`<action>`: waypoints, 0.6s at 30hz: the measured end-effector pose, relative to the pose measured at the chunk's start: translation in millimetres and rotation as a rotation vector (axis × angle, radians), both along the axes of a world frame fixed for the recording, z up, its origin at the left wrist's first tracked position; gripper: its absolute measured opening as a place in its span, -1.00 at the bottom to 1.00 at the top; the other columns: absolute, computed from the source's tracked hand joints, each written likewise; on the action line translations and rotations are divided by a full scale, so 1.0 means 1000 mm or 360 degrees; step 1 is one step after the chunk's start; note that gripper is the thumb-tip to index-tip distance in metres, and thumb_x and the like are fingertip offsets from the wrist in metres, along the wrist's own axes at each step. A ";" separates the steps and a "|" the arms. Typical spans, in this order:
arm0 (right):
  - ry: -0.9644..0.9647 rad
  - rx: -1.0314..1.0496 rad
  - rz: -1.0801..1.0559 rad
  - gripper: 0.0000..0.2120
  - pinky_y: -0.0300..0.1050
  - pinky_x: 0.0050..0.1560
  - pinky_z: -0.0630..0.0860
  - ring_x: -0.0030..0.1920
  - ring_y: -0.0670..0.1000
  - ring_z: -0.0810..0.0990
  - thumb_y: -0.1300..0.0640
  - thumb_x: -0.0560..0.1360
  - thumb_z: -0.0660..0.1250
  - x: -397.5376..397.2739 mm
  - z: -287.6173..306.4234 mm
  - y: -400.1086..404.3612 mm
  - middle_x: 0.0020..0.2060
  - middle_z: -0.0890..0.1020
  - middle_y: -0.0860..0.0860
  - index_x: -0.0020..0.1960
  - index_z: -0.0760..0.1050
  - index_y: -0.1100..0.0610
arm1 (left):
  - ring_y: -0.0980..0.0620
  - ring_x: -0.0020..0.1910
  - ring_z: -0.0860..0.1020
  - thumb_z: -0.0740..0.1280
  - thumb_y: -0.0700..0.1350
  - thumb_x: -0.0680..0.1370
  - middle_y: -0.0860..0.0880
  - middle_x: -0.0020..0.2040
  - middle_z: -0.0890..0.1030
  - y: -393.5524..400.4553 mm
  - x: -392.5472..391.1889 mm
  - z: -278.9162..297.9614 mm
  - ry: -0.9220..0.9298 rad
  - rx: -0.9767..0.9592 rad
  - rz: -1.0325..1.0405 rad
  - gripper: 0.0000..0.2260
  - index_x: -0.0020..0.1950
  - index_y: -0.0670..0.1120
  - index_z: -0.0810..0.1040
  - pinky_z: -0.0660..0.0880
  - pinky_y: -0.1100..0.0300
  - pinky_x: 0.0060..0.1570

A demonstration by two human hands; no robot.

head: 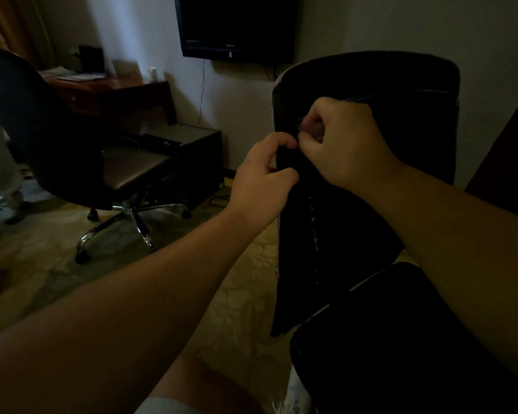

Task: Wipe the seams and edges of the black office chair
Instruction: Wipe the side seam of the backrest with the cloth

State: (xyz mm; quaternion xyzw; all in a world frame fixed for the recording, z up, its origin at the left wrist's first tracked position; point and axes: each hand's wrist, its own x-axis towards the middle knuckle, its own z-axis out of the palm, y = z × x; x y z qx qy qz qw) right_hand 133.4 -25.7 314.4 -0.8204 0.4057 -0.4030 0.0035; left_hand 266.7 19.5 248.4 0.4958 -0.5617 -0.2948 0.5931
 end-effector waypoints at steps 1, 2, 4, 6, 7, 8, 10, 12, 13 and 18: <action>0.0004 -0.0016 0.0005 -0.91 -0.33 -0.17 0.39 -0.14 -0.09 0.55 0.13 0.53 0.35 -0.001 0.001 0.000 -0.18 0.56 -0.07 0.02 0.55 0.11 | -0.08 -0.29 0.54 0.30 -0.21 0.34 -0.19 0.01 0.50 0.000 0.000 0.000 0.0008 0.0003 -0.0012 -0.65 0.00 0.19 0.54 0.45 0.00 -0.30; -0.0012 -0.0028 -0.0014 -0.91 -0.30 -0.15 0.41 -0.13 -0.08 0.56 0.13 0.53 0.35 -0.002 0.002 -0.001 -0.18 0.56 -0.07 0.02 0.55 0.11 | -0.06 -0.32 0.52 0.30 -0.22 0.34 -0.17 -0.02 0.48 0.000 0.001 0.001 0.0015 0.0009 -0.0027 -0.65 -0.01 0.19 0.54 0.43 0.01 -0.32; -0.0040 -0.0020 -0.0035 -0.92 -0.26 -0.12 0.43 -0.12 -0.08 0.56 0.13 0.53 0.35 -0.002 0.005 -0.002 -0.18 0.57 -0.07 0.01 0.55 0.10 | -0.12 -0.29 0.54 0.30 -0.21 0.35 -0.18 0.01 0.50 -0.001 0.000 0.001 0.0015 0.0014 -0.0019 -0.66 0.00 0.18 0.54 0.47 -0.04 -0.30; -0.0018 0.0012 0.0013 -0.94 -0.30 -0.15 0.41 -0.14 -0.10 0.55 0.13 0.52 0.36 0.001 0.006 -0.001 -0.17 0.58 -0.06 -0.01 0.55 0.08 | -0.24 -0.19 0.59 0.31 -0.21 0.35 -0.23 0.08 0.54 -0.001 0.000 0.000 -0.0003 0.0001 -0.0004 -0.65 0.04 0.15 0.55 0.56 -0.19 -0.19; -0.0011 0.0010 0.0020 -0.93 -0.31 -0.16 0.40 -0.15 -0.11 0.54 0.13 0.52 0.36 0.003 0.006 -0.001 -0.17 0.59 -0.06 -0.01 0.55 0.08 | -0.25 -0.16 0.60 0.31 -0.21 0.35 -0.24 0.11 0.54 0.000 0.000 0.000 -0.0010 -0.0002 -0.0005 -0.65 0.04 0.15 0.55 0.58 -0.21 -0.15; -0.0014 -0.0003 0.0004 -0.93 -0.32 -0.16 0.39 -0.15 -0.11 0.54 0.12 0.53 0.36 0.004 0.007 -0.001 -0.17 0.59 -0.06 0.00 0.55 0.08 | -0.24 -0.16 0.60 0.31 -0.21 0.35 -0.24 0.12 0.54 0.000 0.001 0.000 -0.0011 0.0002 -0.0011 -0.65 0.04 0.15 0.55 0.58 -0.21 -0.13; -0.0032 -0.0025 -0.0048 -0.91 -0.36 -0.19 0.37 -0.13 -0.11 0.53 0.11 0.54 0.35 0.005 0.007 -0.001 -0.17 0.57 -0.07 0.02 0.55 0.08 | -0.20 -0.15 0.61 0.32 -0.22 0.36 -0.21 0.13 0.54 0.000 0.000 0.000 -0.0015 0.0006 -0.0017 -0.65 0.05 0.15 0.55 0.58 -0.17 -0.14; -0.0010 -0.0036 -0.0047 -0.92 -0.45 -0.25 0.32 -0.15 -0.13 0.52 0.11 0.54 0.35 0.007 0.007 -0.001 -0.17 0.56 -0.09 0.02 0.54 0.07 | -0.15 -0.18 0.61 0.31 -0.23 0.37 -0.21 0.11 0.54 0.001 0.000 0.001 -0.0014 -0.0010 -0.0008 -0.65 0.05 0.14 0.56 0.58 -0.08 -0.20; 0.0008 -0.0046 -0.0029 -0.93 -0.46 -0.26 0.32 -0.15 -0.13 0.52 0.11 0.54 0.35 0.008 0.007 0.000 -0.18 0.56 -0.09 0.02 0.54 0.07 | -0.13 -0.21 0.60 0.31 -0.23 0.37 -0.22 0.10 0.55 0.002 0.000 0.000 -0.0014 -0.0019 -0.0007 -0.65 0.05 0.14 0.56 0.56 -0.03 -0.23; 0.0094 -0.0029 -0.0010 -0.93 -0.22 -0.18 0.41 -0.15 -0.01 0.57 0.15 0.52 0.36 -0.014 -0.012 0.002 -0.20 0.57 -0.01 -0.03 0.56 0.14 | -0.09 -0.26 0.56 0.32 -0.22 0.36 -0.19 0.01 0.52 -0.001 0.002 -0.002 -0.0030 -0.0027 -0.0001 -0.63 0.05 0.19 0.55 0.47 -0.03 -0.27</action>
